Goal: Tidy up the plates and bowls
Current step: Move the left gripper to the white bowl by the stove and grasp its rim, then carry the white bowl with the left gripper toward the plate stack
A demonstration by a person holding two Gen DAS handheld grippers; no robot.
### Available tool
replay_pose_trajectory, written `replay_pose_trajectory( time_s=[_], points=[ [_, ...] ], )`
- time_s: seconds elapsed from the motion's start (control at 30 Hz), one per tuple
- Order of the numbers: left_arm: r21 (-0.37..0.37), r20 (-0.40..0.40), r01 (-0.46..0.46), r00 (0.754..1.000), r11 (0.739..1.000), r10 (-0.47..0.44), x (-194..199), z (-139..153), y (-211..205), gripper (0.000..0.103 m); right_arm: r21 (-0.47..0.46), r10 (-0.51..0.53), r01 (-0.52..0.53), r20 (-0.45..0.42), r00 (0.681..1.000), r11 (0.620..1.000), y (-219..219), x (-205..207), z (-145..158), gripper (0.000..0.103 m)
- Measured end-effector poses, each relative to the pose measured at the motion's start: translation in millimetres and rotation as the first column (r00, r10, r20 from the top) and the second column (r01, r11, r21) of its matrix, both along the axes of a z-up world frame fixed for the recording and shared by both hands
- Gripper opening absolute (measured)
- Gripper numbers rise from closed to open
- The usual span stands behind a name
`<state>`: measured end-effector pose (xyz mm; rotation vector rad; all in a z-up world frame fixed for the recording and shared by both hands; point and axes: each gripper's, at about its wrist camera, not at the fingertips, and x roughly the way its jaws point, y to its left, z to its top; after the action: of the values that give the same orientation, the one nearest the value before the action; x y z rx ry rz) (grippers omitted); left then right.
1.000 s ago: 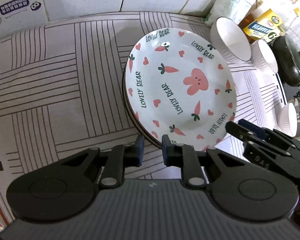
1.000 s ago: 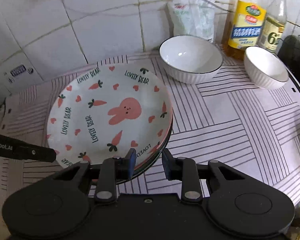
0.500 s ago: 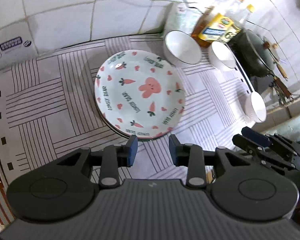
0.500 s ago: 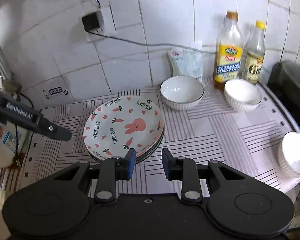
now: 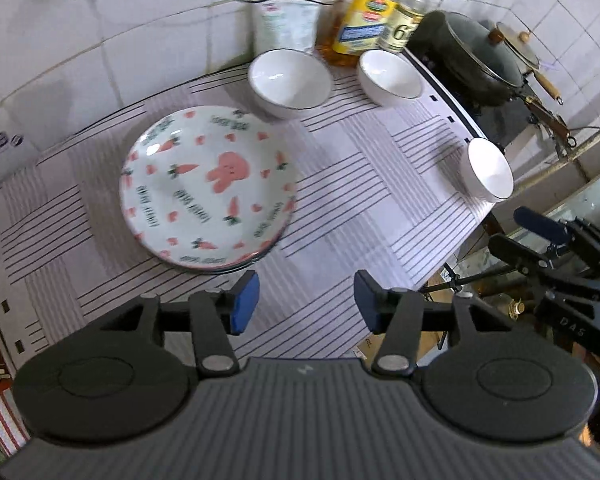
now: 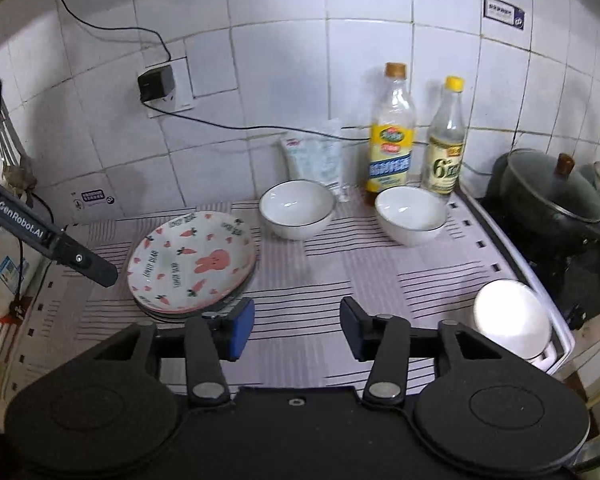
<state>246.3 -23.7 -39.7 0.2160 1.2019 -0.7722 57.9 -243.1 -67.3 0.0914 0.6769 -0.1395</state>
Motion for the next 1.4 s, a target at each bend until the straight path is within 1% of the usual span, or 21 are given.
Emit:
replay_pose_trajectory(
  time_s=[0.03, 0.13, 0.23, 0.3, 0.4, 0.5, 0.57, 0.6, 0.63, 0.67, 0.7, 0.77, 0.9, 0.97, 1.03, 1.1, 1.23, 1.3, 1.33, 1.37, 1.4],
  points=[
    [0.004, 0.002, -0.003, 1.000, 1.000, 0.003, -3.6, 0.0, -9.2, 0.055, -0.002, 0.007, -0.007, 0.003, 1.000, 1.000, -9.4, -3.7, -1.2, 0.063],
    [-0.010, 0.000, -0.014, 1.000, 1.000, 0.014, -13.2, -1.2, -39.9, 0.062, -0.009, 0.016, -0.016, -0.015, 1.000, 1.000, -40.6, -12.0, -8.1, 0.064],
    [-0.027, -0.008, -0.026, 1.000, 0.999, 0.026, -20.8, -2.0, -70.1, 0.065, -0.040, 0.008, -0.010, -0.051, 0.999, 0.999, -72.3, -17.9, -20.7, 0.064],
    [-0.033, 0.004, -0.031, 1.000, 0.999, 0.031, -26.3, -1.6, -89.6, 0.067, -0.044, 0.007, -0.010, -0.057, 0.998, 0.999, -93.1, -23.6, -26.8, 0.064],
    [-0.034, 0.027, -0.044, 0.999, 0.998, 0.045, -33.4, -4.9, -118.4, 0.074, -0.049, -0.001, -0.002, -0.063, 0.998, 0.999, -126.4, -30.2, -37.0, 0.068],
    [-0.043, 0.028, -0.050, 0.998, 0.998, 0.051, -37.6, -12.0, -145.4, 0.079, -0.092, -0.014, 0.010, -0.043, 0.999, 0.996, -154.1, -36.9, -46.9, 0.072],
    [-0.037, 0.038, -0.054, 0.998, 0.998, 0.055, -41.5, -20.4, -165.6, 0.084, -0.122, -0.032, 0.027, -0.044, 0.998, 0.992, -171.7, -37.0, -56.8, 0.075],
    [-0.037, 0.046, -0.051, 0.998, 0.998, 0.052, -43.2, -24.3, -173.3, 0.085, -0.120, -0.033, 0.027, -0.046, 0.998, 0.992, -181.2, -36.7, -62.7, 0.076],
    [-0.034, 0.058, -0.047, 0.997, 0.998, 0.048, -45.0, -29.3, -183.9, 0.085, -0.113, -0.032, 0.026, -0.053, 0.998, 0.993, -188.4, -37.1, -67.5, 0.082],
    [-0.025, 0.069, -0.046, 0.996, 0.999, 0.048, -46.8, -34.4, -194.7, 0.086, -0.104, -0.029, 0.023, -0.061, 0.998, 0.994, -195.5, -36.8, -73.2, 0.090],
    [-0.022, 0.075, -0.046, 0.996, 0.999, 0.047, -47.7, -38.1, -203.2, 0.087, -0.096, -0.026, 0.020, -0.063, 0.998, 0.995, -200.3, -36.9, -79.1, 0.092],
    [-0.031, 0.071, -0.044, 0.996, 0.999, 0.046, -50.5, -48.6, -220.8, 0.091, -0.079, -0.027, 0.022, -0.071, 0.997, 0.997, -209.4, -36.6, -91.2, 0.092],
    [-0.051, 0.091, -0.039, 0.995, 0.998, 0.043, -58.4, -68.6, -252.2, 0.092, -0.031, 0.010, -0.012, -0.065, 0.998, 0.999, -221.6, -28.0, -118.0, 0.092],
    [-0.061, 0.092, -0.029, 0.995, 0.998, 0.035, -62.4, -78.9, -268.3, 0.092, -0.039, 0.015, -0.016, -0.035, 0.999, 0.999, -225.6, -24.0, -134.8, 0.092],
    [-0.064, 0.073, -0.010, 0.997, 0.998, 0.015, -65.4, -93.1, -286.2, 0.092, -0.081, 0.017, -0.018, -0.003, 1.000, 0.997, -225.9, -21.6, -147.6, 0.092],
    [-0.049, 0.048, 0.004, 0.999, 0.999, -0.002, -65.8, -107.1, -302.3, 0.092, -0.103, 0.033, -0.031, 0.015, 0.999, 0.994, -226.5, -16.0, -159.1, 0.092],
    [-0.001, 0.069, 0.002, 0.998, 1.000, -0.002, -65.8, -134.9, -326.9, 0.088, -0.093, 0.026, -0.020, 0.062, 0.998, 0.995, -229.4, -9.9, -173.4, 0.092],
    [-0.008, 0.039, -0.008, 0.999, 1.000, 0.008, -62.3, -144.6, -331.6, 0.081, -0.090, 0.031, -0.023, 0.088, 0.996, 0.996, -228.3, -13.5, -175.0, 0.092],
    [-0.017, 0.017, -0.019, 1.000, 1.000, 0.019, -60.2, -149.3, -333.4, 0.075, -0.093, 0.037, -0.027, 0.101, 0.994, 0.995, -227.2, -12.8, -175.8, 0.092],
    [-0.014, 0.001, -0.035, 0.999, 0.999, 0.035, -59.1, -153.1, -334.6, 0.064, -0.096, 0.042, -0.032, 0.108, 0.993, 0.995, -225.7, -12.0, -176.5, 0.092],
    [-0.010, -0.010, -0.045, 0.999, 0.999, 0.045, -58.1, -155.8, -335.3, 0.057, -0.097, 0.042, -0.031, 0.110, 0.993, 0.995, -225.1, -10.7, -176.4, 0.093]
  ],
)
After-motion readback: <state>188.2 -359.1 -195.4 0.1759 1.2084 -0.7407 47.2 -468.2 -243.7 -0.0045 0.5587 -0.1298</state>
